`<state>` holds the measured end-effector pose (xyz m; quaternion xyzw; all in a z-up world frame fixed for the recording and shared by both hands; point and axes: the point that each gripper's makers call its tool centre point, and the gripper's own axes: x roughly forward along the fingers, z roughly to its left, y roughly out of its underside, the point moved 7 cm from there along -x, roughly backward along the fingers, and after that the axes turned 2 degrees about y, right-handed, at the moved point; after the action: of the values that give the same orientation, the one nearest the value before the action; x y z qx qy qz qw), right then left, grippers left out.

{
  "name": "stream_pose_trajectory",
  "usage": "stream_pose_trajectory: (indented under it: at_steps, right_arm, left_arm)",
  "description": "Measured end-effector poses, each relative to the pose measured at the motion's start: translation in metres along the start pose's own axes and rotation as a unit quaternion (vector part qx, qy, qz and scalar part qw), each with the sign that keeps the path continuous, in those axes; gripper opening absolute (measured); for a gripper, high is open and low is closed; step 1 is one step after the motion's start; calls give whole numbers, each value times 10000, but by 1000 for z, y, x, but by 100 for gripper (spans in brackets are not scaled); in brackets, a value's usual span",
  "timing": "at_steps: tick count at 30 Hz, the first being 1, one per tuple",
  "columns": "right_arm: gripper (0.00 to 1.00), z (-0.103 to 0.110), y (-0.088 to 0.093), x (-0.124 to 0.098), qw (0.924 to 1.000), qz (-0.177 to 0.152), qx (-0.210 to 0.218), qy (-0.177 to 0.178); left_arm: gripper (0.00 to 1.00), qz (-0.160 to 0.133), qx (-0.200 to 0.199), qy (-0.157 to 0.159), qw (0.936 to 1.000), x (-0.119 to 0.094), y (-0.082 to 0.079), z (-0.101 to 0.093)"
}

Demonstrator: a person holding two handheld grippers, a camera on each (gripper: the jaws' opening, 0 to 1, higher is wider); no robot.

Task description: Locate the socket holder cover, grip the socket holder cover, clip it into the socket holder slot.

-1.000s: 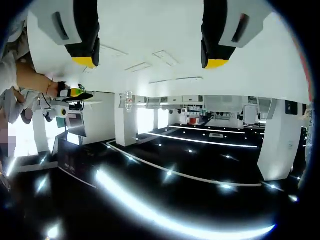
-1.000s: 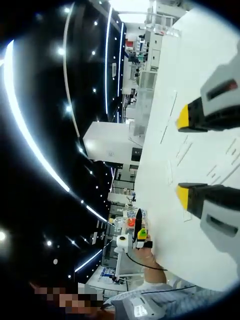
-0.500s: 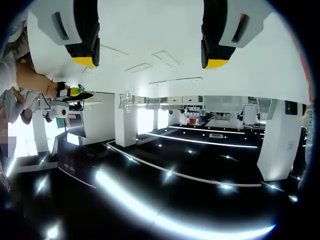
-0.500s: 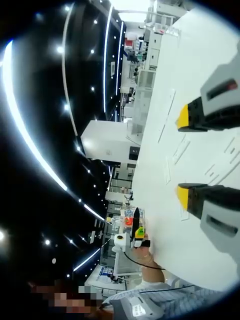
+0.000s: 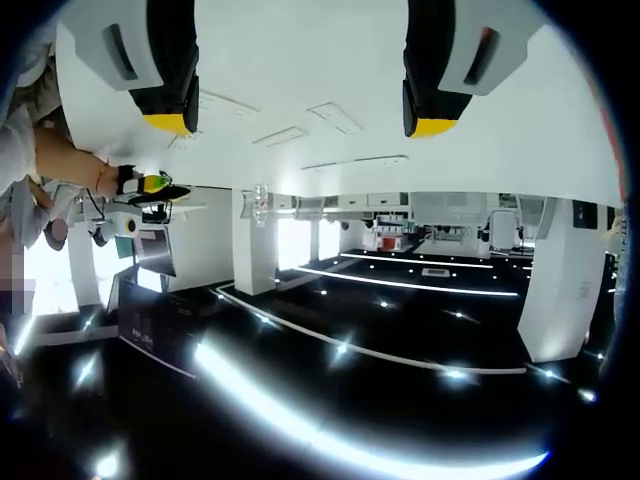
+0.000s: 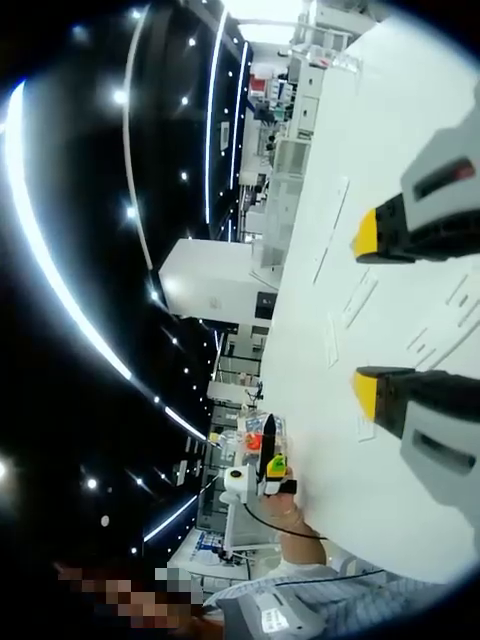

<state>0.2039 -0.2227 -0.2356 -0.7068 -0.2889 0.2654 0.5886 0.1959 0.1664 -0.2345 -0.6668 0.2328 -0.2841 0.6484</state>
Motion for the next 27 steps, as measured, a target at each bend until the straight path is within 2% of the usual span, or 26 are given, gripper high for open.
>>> stream_pose_trajectory:
  at_steps: [17, 27]
  right_arm:
    - [43, 7, 3, 1, 9997, 109, -97, -178]
    - [45, 12, -3, -1, 9987, -16, -159, -480]
  left_arm:
    - [84, -47, 0, -3, 10000, -3, -2, -2]
    - [84, 25, 20, 141, 9999, -1, 0, -5]
